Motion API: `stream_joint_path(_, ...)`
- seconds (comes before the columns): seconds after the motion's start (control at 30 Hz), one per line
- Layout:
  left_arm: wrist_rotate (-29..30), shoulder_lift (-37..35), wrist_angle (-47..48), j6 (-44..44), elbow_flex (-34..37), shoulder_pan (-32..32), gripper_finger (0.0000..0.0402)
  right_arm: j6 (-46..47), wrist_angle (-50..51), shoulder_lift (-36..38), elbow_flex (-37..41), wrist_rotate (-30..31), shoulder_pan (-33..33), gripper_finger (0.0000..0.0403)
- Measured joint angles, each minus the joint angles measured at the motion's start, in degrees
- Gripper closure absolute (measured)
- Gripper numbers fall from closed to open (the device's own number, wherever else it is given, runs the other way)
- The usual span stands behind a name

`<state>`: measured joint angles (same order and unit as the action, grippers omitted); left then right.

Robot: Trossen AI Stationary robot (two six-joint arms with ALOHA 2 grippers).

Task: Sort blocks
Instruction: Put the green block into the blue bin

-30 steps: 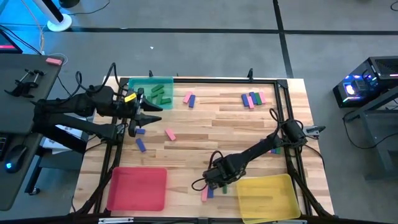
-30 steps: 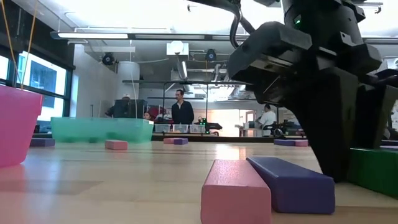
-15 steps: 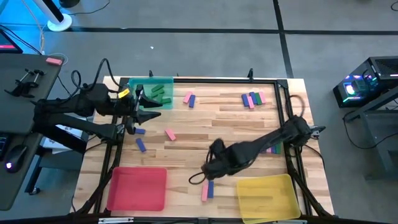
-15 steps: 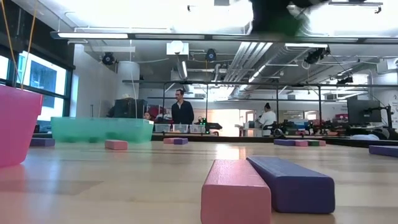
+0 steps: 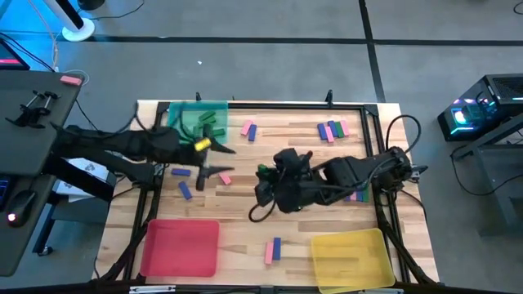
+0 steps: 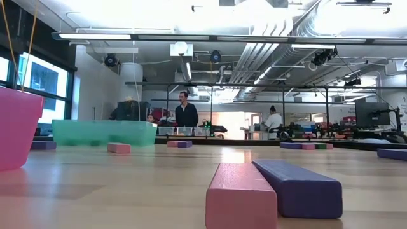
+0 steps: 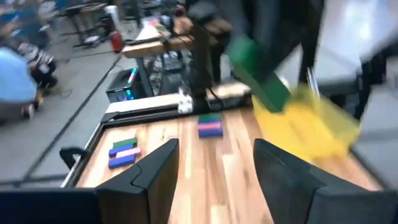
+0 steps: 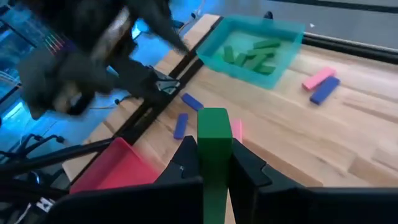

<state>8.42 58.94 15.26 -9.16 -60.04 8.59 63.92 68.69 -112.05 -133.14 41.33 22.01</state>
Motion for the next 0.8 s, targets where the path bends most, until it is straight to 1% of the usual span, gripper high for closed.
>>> stream_joint_path(0.1,3.4,3.2,1.0,-8.7,-2.1,2.9,0.0177,-2.8,-2.4,0.0,0.0,-2.6,-2.0,0.0390)
stream_joint_path(0.27,15.7,7.2,1.6,-24.3,-6.5,7.6,0.0138,-6.7,-7.7,-0.1,0.5,-6.3,-6.0,0.0390)
stream_joint_path(0.37,20.0,8.5,1.6,-30.9,-7.8,9.7,0.0123,-8.8,-10.9,-0.1,0.5,-9.2,-8.2,0.0390)
stream_joint_path(0.43,22.1,8.8,1.5,-34.3,-8.0,10.7,0.0117,-8.9,-12.3,-0.1,0.5,-9.9,-9.2,0.0390)
stream_joint_path(0.5,25.0,8.8,1.5,-37.1,-8.0,11.8,0.0115,-8.9,-13.3,-0.1,0.5,-10.1,-9.9,0.0390)
stream_joint_path(0.63,34.4,8.8,1.1,-40.3,-8.0,12.7,0.0115,-9.2,-16.4,-0.1,0.5,-10.3,-11.2,0.0390)
stream_joint_path(0.7,38.7,8.6,1.0,-40.3,-8.0,12.9,0.0114,-8.8,-18.4,-0.1,0.4,-10.2,-11.5,0.0390)
stream_joint_path(0.77,38.9,8.2,1.3,-38.2,-8.0,12.9,0.0114,-8.7,-19.6,-0.1,0.4,-10.4,-11.9,0.0390)
stream_joint_path(0.8,38.0,7.9,1.5,-37.0,-8.0,12.9,0.0114,-8.7,-19.9,0.2,0.3,-10.5,-11.9,0.0390)
